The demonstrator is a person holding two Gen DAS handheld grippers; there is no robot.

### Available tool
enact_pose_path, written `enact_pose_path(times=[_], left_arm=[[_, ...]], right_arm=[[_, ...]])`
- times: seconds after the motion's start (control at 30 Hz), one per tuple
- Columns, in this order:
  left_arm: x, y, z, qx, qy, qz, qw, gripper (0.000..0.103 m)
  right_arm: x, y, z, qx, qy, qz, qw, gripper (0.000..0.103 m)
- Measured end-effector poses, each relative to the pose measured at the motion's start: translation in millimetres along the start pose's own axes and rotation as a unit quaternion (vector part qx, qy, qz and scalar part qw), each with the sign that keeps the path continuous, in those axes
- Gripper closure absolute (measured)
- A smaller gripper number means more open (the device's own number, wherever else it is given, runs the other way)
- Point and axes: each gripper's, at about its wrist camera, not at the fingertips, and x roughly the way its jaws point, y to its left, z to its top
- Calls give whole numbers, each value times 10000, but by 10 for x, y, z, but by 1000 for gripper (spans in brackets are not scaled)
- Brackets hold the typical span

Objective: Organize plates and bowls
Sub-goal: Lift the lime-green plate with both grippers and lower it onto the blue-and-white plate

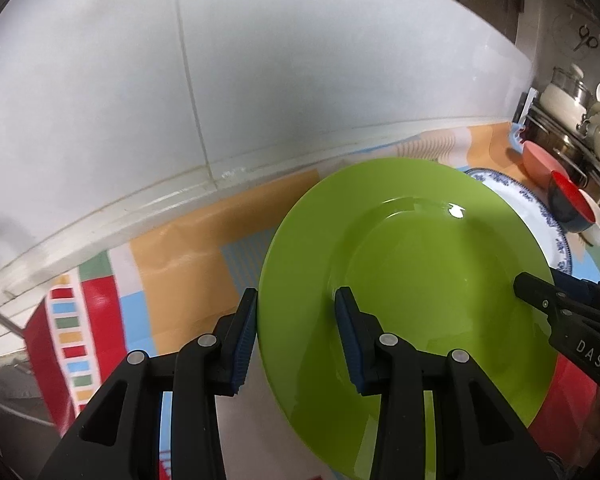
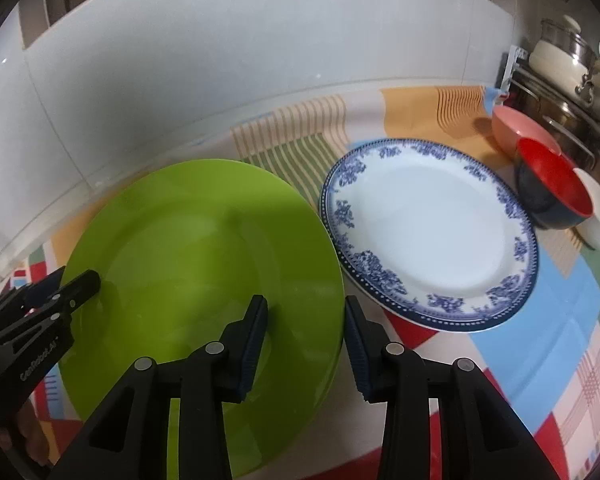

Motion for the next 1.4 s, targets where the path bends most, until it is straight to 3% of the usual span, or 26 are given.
enact_pose_path(times=[0.37, 1.03, 1.4], left_arm=[[-546, -48, -157, -155, -148, 153, 9997, 65], [-1291, -154, -637, -416, -261, 412, 9979, 66], [-1599, -396, -1031, -711, -164, 631, 9953, 66]], right_arm=[[-542, -8, -117, -175, -294, 177, 9993, 63], [-1175, -267, -516, -454, -440, 478, 9969, 63], [-1419, -429, -824, -694, -377, 712, 9943, 63]])
